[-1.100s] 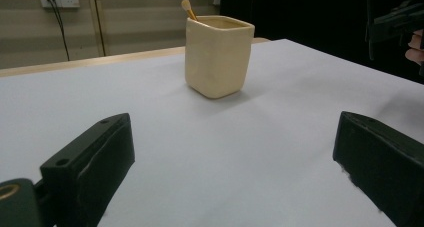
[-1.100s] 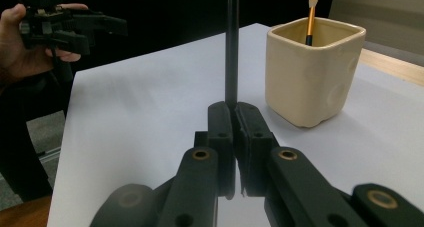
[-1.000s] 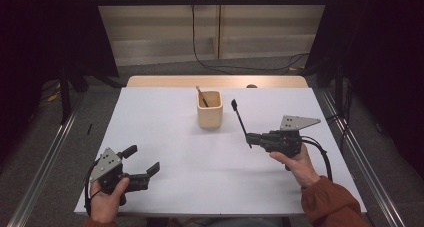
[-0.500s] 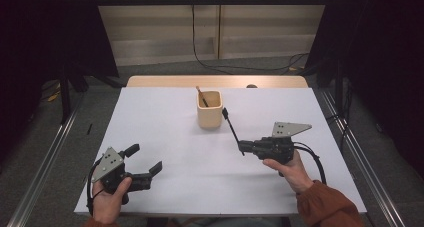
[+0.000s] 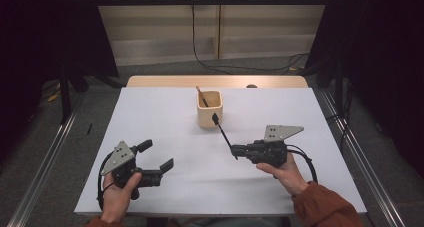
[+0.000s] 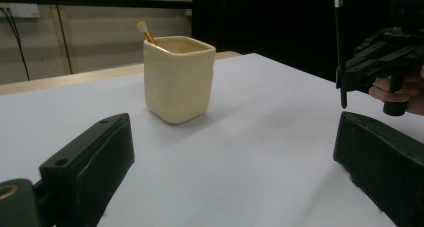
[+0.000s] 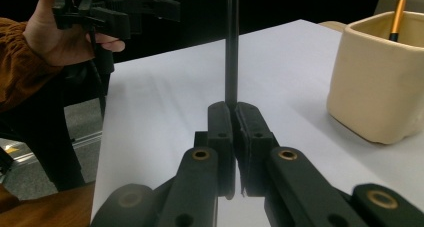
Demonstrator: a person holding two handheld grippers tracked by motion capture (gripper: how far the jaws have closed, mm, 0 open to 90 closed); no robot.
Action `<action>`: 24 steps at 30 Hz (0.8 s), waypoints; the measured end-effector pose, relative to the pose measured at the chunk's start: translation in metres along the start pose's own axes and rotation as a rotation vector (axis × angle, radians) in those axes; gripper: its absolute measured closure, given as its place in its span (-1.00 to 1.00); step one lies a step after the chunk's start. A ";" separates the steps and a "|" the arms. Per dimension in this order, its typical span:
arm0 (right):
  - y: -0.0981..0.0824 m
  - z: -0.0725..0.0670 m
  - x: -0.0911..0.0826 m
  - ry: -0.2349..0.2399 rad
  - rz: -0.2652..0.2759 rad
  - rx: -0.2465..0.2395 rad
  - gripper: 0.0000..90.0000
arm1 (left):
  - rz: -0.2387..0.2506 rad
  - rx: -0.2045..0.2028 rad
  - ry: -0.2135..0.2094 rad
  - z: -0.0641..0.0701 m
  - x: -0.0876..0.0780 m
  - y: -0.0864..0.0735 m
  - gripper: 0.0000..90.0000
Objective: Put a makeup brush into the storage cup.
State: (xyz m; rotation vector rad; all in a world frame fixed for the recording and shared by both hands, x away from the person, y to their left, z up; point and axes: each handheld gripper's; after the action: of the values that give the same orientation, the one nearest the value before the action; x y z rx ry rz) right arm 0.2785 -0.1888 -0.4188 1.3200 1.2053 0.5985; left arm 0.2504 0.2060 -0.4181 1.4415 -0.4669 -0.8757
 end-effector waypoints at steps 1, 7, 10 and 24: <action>0.000 -0.001 0.001 0.006 0.002 0.003 0.91 | 0.002 0.003 -0.005 0.000 0.002 0.001 -0.94; -0.001 -0.002 0.003 0.011 -0.004 0.001 0.91 | -0.006 0.049 -0.043 0.010 0.018 0.014 -0.94; -0.002 -0.003 0.004 0.016 -0.005 0.002 0.91 | -0.008 0.067 -0.070 0.016 0.026 0.020 -0.95; -0.003 -0.002 0.006 0.026 0.013 0.021 0.91 | -0.006 0.103 -0.141 0.038 0.056 0.034 -0.97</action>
State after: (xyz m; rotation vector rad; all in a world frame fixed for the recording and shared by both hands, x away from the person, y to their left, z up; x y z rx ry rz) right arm 0.2775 -0.1834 -0.4225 1.3426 1.2282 0.6157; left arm 0.2647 0.1361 -0.3936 1.4812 -0.6215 -0.9744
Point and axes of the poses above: each handheld gripper's, and its own axes: x roughly forward along the jaws, y roughly out of its top, z roughly to its right, and after that the axes turned 1 degree about x, right-handed
